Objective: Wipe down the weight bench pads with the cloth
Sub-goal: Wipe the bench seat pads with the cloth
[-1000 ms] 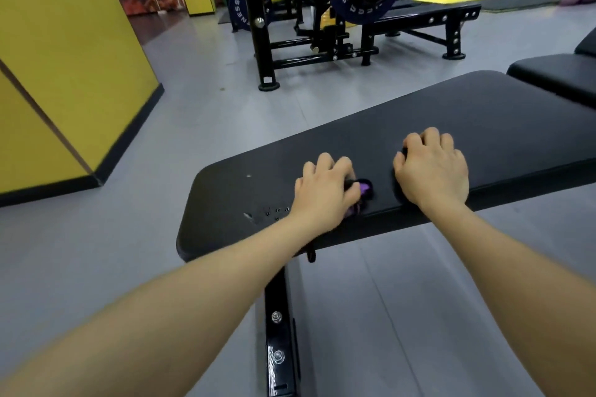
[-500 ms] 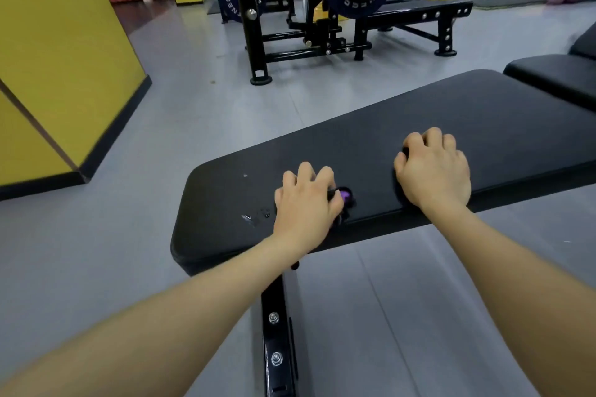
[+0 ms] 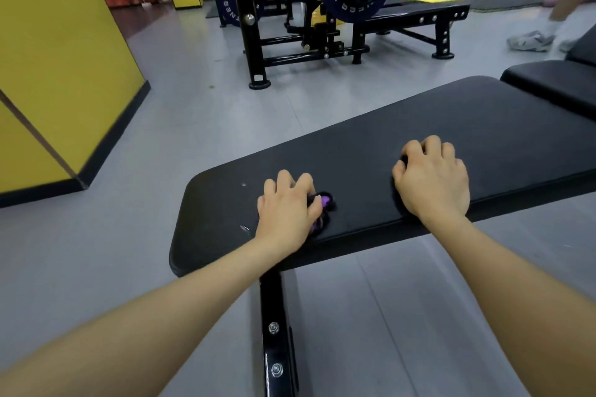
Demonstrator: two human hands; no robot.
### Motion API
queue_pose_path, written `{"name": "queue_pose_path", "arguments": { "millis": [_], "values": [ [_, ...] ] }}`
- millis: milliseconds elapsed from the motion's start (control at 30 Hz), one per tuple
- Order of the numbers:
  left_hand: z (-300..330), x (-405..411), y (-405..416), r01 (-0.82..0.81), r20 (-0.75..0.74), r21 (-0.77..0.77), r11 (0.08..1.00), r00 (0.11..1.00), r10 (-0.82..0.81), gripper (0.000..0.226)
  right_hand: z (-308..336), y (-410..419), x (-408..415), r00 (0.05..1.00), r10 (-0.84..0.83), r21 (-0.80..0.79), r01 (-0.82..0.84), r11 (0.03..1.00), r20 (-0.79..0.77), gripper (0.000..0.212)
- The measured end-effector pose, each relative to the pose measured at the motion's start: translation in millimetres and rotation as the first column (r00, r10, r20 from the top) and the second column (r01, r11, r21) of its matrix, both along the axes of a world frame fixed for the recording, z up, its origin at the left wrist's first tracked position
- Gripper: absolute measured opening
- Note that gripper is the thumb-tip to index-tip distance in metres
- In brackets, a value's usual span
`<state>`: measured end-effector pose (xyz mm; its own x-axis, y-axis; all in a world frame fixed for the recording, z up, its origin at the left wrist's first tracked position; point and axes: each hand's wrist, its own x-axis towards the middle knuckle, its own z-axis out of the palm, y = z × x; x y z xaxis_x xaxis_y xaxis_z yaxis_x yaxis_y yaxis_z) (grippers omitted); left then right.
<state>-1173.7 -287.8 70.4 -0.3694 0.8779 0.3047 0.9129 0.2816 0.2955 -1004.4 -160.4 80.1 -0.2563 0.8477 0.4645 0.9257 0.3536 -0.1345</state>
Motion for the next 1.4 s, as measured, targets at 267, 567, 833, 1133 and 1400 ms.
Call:
{"name": "queue_pose_path", "arguments": {
  "millis": [267,567,833,1133,1400],
  "values": [
    [6.5,-41.1,83.7,-0.199,0.123,-0.087,0.976,0.970,0.209,0.029,4.1,-0.7,-1.6,0.996,0.026,-0.009,-0.025,1.000,0.083,0.024],
    [-2.7,-33.9,22.5,-0.071,0.026,-0.029,0.997,0.997,0.072,0.025,-0.2,-34.1,-71.8,0.962,0.270,-0.100,-0.266,0.959,0.035,0.024],
    [4.1,-79.3,103.1,-0.232,0.112,-0.091,0.968,0.964,0.242,0.026,-8.8,-29.4,-77.4,0.968,0.247,-0.024,-0.246,0.969,0.040,0.022],
    [-0.9,-70.2,38.9,-0.098,0.077,-0.049,0.994,0.992,0.102,0.026,-12.2,-28.7,-75.7,0.972,0.217,0.016,-0.219,0.976,0.088,0.019],
    [0.0,-103.7,84.4,-0.224,0.107,-0.082,0.971,0.967,0.232,0.028,-9.9,-31.1,-77.6,0.973,0.223,-0.028,-0.221,0.975,0.067,0.022]
  ]
}}
